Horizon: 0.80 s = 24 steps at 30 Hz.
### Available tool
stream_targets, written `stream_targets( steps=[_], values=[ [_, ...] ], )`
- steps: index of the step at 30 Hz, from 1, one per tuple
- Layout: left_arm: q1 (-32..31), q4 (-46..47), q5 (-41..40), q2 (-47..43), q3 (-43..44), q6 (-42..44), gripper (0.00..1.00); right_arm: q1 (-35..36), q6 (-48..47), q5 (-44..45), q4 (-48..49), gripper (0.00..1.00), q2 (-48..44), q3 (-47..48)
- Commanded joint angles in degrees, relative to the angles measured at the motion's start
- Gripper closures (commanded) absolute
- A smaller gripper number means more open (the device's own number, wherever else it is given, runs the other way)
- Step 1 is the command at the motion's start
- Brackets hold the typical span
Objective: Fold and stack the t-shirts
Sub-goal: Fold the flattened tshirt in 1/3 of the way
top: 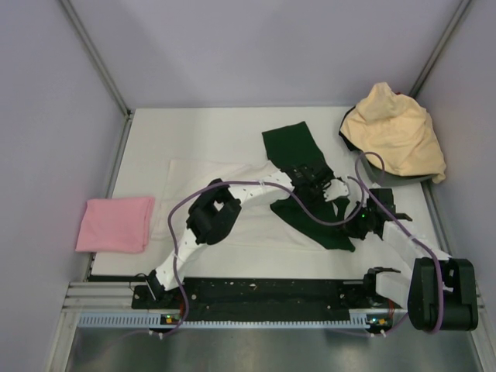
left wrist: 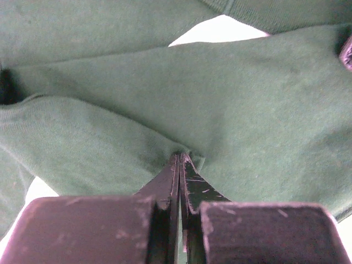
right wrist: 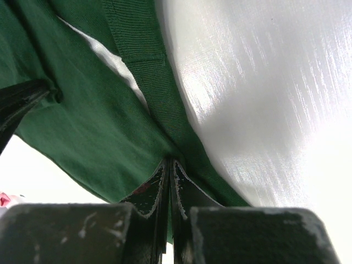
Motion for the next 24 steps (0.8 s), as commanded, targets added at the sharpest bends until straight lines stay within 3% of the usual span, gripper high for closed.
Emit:
stream_targets(
  steps=[1,7,9,10,11,13,15,24],
  values=[
    [2.1,0.0,-2.0,-6.6,-0.5,-0.2,1.00,-0.6,-1.2,3.3,-2.2,1.00,0.6,-1.0],
    [5.5,0.2,-1.8,-7.7,-0.7,-0.8,1.00,-0.6,-1.3,3.4,-2.3,1.00,1.2,-0.8],
    [6.0,-1.8,4.2,-7.7,-0.6,0.9,1.00,-0.6,-1.3,3.5,-2.3,1.00,1.2,-0.8],
    [5.7,-3.4,8.1,-7.9,-1.0,3.4,0.96,-0.5,-1.5,3.5,-2.3,1.00,1.1,-0.9],
    [5.0,-3.9,10.2,-8.2,-2.0,4.2,0.77,-0.5,-1.5,3.5,-2.2,1.00,1.2,-0.8],
    [3.1,-2.5,10.6,-8.6,-4.1,5.8,0.57,-0.5,-1.7,3.5,-2.3,1.00,1.3,-0.7],
    [2.6,-0.4,11.4,-8.4,-5.3,6.1,0.49,-0.5,-1.7,3.4,-2.2,1.00,1.4,-0.6],
    [2.5,-2.6,8.1,0.1,3.6,2.8,0.49,-0.6,-1.8,3.1,-2.3,1.00,1.0,-0.8]
  ],
)
